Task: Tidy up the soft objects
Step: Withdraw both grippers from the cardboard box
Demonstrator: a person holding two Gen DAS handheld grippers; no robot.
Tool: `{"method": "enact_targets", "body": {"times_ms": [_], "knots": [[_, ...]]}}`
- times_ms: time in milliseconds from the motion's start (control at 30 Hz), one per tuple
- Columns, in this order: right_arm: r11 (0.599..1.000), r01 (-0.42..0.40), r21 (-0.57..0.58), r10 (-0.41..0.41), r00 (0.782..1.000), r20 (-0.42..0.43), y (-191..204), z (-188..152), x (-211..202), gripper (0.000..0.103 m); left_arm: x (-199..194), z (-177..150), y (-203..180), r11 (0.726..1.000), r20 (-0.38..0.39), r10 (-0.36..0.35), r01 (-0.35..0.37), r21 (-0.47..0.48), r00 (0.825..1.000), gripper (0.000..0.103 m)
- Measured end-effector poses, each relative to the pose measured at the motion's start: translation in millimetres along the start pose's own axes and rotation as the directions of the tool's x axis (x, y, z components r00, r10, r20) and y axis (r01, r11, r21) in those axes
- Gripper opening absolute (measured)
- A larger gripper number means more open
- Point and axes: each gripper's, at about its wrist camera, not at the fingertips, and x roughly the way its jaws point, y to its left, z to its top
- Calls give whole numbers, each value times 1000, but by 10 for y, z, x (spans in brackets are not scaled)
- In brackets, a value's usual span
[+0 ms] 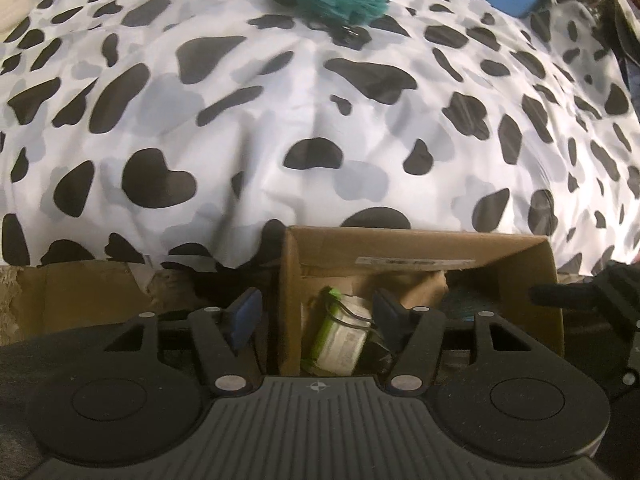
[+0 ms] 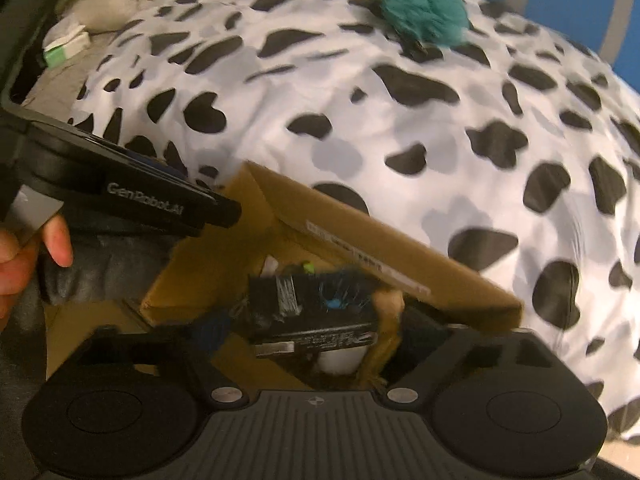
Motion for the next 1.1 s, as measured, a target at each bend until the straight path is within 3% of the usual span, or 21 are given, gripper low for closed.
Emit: {"method": "enact_targets", "body": {"times_ms": [267, 900, 1100], "knots": [[996, 68, 65, -67, 998, -18, -112, 39, 38, 97, -24, -10, -4, 1000, -2, 1, -1, 4, 1000, 60], [955, 168, 244, -192, 978, 79, -587, 40, -160, 103, -2, 54, -329, 994, 74, 29, -37, 98, 997, 60], [941, 174, 292, -218, 968, 125, -686, 45, -269, 103, -80, 77, -476, 991, 121, -1, -16, 135, 993, 60]]}}
